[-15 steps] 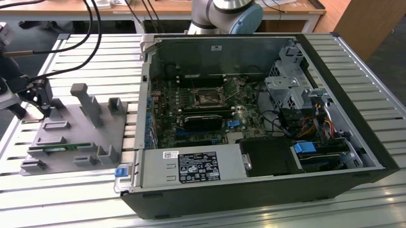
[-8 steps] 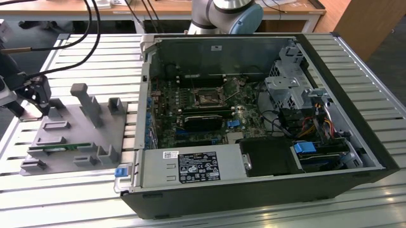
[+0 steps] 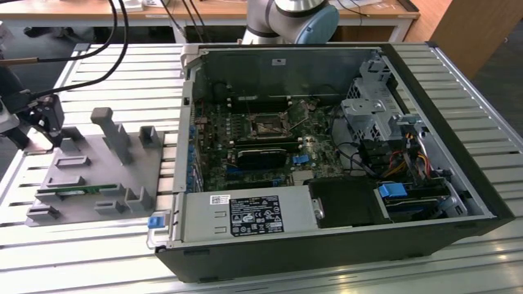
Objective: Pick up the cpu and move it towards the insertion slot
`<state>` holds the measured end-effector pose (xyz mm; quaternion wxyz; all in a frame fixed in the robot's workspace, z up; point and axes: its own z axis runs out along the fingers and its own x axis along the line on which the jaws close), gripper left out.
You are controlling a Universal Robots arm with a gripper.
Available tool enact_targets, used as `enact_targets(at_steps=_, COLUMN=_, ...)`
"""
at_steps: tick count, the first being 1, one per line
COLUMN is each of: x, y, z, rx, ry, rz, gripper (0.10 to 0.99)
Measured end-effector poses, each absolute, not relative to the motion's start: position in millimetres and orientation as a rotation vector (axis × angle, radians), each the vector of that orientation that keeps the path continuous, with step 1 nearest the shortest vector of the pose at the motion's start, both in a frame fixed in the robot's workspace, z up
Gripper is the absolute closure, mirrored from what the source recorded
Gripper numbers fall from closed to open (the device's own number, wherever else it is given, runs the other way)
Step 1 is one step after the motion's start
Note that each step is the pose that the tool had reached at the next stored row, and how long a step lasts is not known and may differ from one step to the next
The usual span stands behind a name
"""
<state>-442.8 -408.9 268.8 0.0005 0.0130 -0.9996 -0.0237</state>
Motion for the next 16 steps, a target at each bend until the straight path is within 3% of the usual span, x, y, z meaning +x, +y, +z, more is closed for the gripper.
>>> enact_targets(at_steps=16, x=-442.8, y=-408.8, z=277.8, rx=0.041, ry=-3.139, rz=-0.074, gripper=0.545)
